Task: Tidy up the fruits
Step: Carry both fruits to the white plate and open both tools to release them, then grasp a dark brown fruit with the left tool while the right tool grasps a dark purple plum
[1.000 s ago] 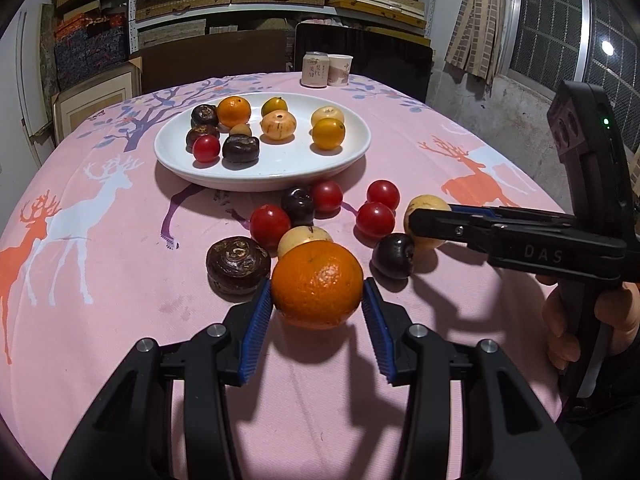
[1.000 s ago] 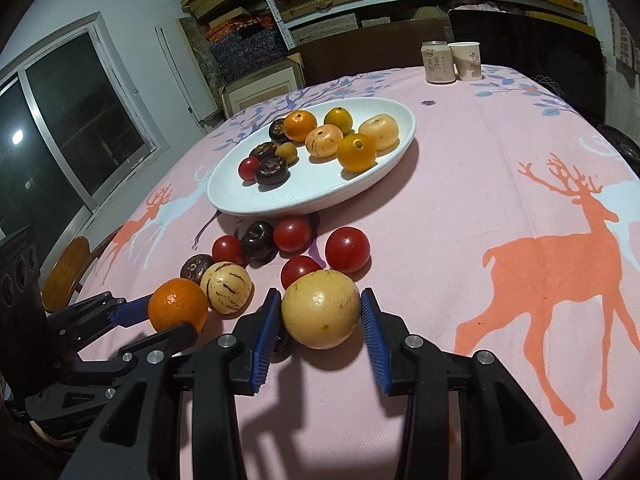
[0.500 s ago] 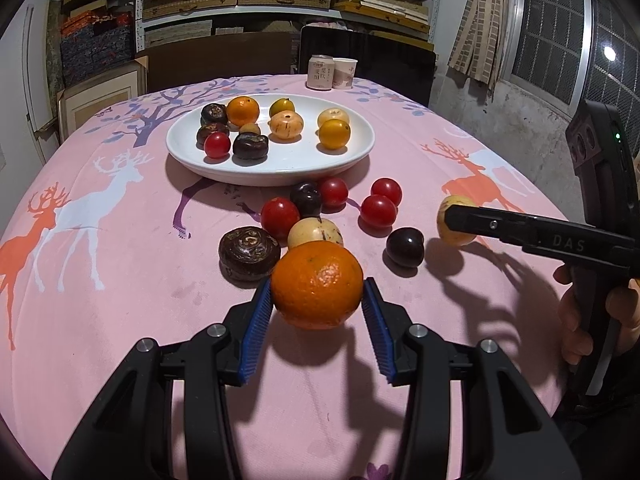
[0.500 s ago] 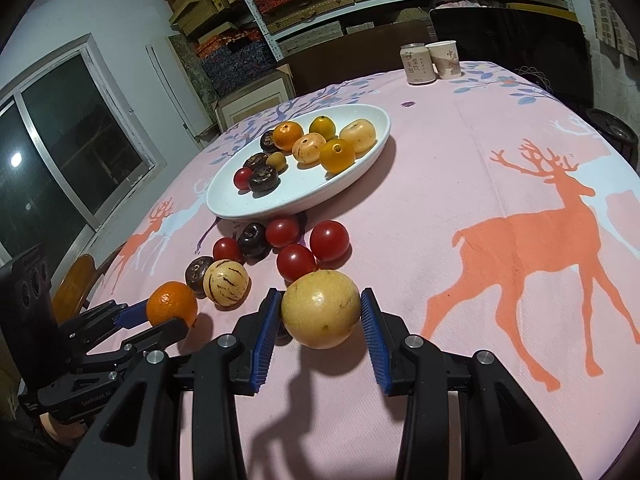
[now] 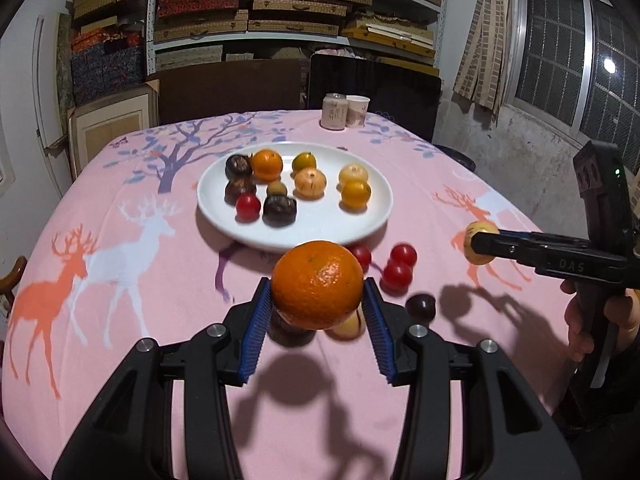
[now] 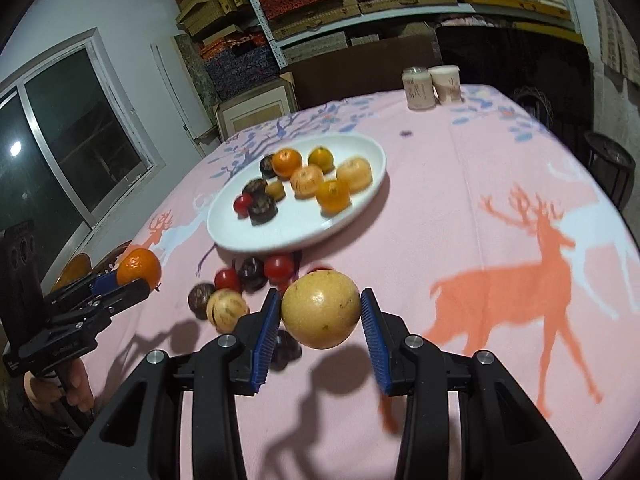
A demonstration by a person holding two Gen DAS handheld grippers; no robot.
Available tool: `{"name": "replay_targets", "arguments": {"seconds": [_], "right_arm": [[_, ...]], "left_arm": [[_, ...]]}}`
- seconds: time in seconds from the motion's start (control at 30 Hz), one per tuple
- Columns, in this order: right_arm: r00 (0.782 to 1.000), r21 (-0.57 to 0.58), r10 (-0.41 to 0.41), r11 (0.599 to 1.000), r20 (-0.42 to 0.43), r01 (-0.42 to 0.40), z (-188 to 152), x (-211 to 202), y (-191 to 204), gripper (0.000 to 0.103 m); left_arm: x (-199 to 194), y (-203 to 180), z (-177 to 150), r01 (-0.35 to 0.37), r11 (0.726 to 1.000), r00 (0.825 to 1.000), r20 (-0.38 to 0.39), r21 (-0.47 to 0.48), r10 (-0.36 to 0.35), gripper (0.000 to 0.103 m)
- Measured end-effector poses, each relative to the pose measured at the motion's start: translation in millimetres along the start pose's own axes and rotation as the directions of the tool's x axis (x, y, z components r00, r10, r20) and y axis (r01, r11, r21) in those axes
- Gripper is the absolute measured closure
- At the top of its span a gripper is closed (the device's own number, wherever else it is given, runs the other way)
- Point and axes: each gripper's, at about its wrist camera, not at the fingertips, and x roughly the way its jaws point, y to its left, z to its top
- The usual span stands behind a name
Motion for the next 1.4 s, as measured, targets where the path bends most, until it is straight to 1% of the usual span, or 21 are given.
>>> {"name": "replay_targets", "arguments": {"seconds": [0.13,0.2,0.27,0.4,0.5,0.53,0.6,0.67,0.73,0.8,0.83,0.87,0.9,0.97,1.03,1.13,1.27,1.37,1.4], "right_arm": [[1.0,-0.033,-0.001,0.999,0.003,0.001,39,13,7,0.062],[1.0,-0.035,0.011,0.999,-0.014,-0.012,57,30,10,0.062],[0.999,-0.029,0.025,0.999,-0.045,-0.026,70,53,13,0.062],[0.996,-0.025,0.017,0.999,-0.092,-0.02,81,93,18,0.062],[0.992,-0.033,0.021,0.999,-0.122,-0.025,82,113,23,0.061],[0.992,-0.038,0.023,0.999,-0.127,-0.028,82,117,25,0.061],[0.994,-0.051,0.018,0.998,-0.111,-0.024,81,117,29,0.056],[0.997,-0.062,0.009,0.998,-0.081,-0.014,82,108,31,0.054],[0.998,-0.059,0.009,0.998,-0.061,-0.013,81,96,30,0.053],[0.999,-0.052,-0.005,0.999,-0.045,0.002,74,80,28,0.046],[0.999,-0.054,-0.015,0.998,-0.038,0.013,67,70,28,0.043],[0.999,-0.058,-0.018,0.998,-0.038,0.015,60,64,27,0.039],[0.999,-0.065,-0.015,0.998,-0.041,0.012,51,57,27,0.037],[0.998,-0.081,-0.017,0.997,-0.058,0.012,29,46,29,0.033],[0.997,-0.096,-0.013,0.995,-0.079,0.005,6,39,32,0.032],[0.995,-0.106,0.004,0.994,-0.099,-0.014,-22,34,37,0.032],[0.994,-0.162,-0.063,0.986,-0.092,0.047,-39,41,44,0.032],[0.991,-0.166,-0.063,0.985,-0.118,0.043,-42,49,45,0.049],[0.989,-0.172,-0.072,0.984,-0.126,0.05,-42,51,47,0.052]], "left_arm": [[33,-7,31,0.015,0.999,0.999,-0.032,0.04,-0.014,0.058],[54,-10,40,0.007,0.998,0.999,-0.047,0.057,-0.004,0.058],[79,-7,47,-0.006,0.998,0.997,-0.078,0.057,0.01,0.058],[110,10,55,-0.024,0.999,0.991,-0.128,0.027,0.028,0.058],[123,17,55,-0.044,0.998,0.987,-0.152,0.034,0.048,0.057],[125,19,55,-0.062,0.997,0.986,-0.15,0.037,0.067,0.055],[121,24,56,-0.087,0.996,0.988,-0.122,0.031,0.091,0.033],[107,29,59,-0.088,0.996,0.994,-0.07,0.007,0.088,0.023],[93,32,61,-0.095,0.995,0.995,-0.039,-0.008,0.094,0.021],[78,35,58,-0.094,0.996,0.995,-0.024,-0.011,0.094,0.02],[71,36,51,-0.088,0.996,0.996,-0.026,-0.006,0.088,0.018],[64,35,45,-0.083,0.997,0.996,-0.03,-0.002,0.083,0.015],[59,36,37,-0.08,0.997,0.996,-0.037,0.004,0.08,0.014],[52,36,19,-0.08,0.997,0.994,-0.074,0.024,0.082,0.014],[47,39,0,-0.086,0.996,0.99,-0.113,0.038,0.09,0.014],[41,40,-21,-0.097,0.993,0.984,-0.146,0.065,0.106,0.014],[38,37,-38,-0.103,0.991,0.979,-0.167,0.082,0.116,0.014],[38,32,-45,-0.096,0.991,0.978,-0.175,0.092,0.11,0.014],[38,30,-47,-0.096,0.99,0.978,-0.177,0.101,0.113,0.014]]}}
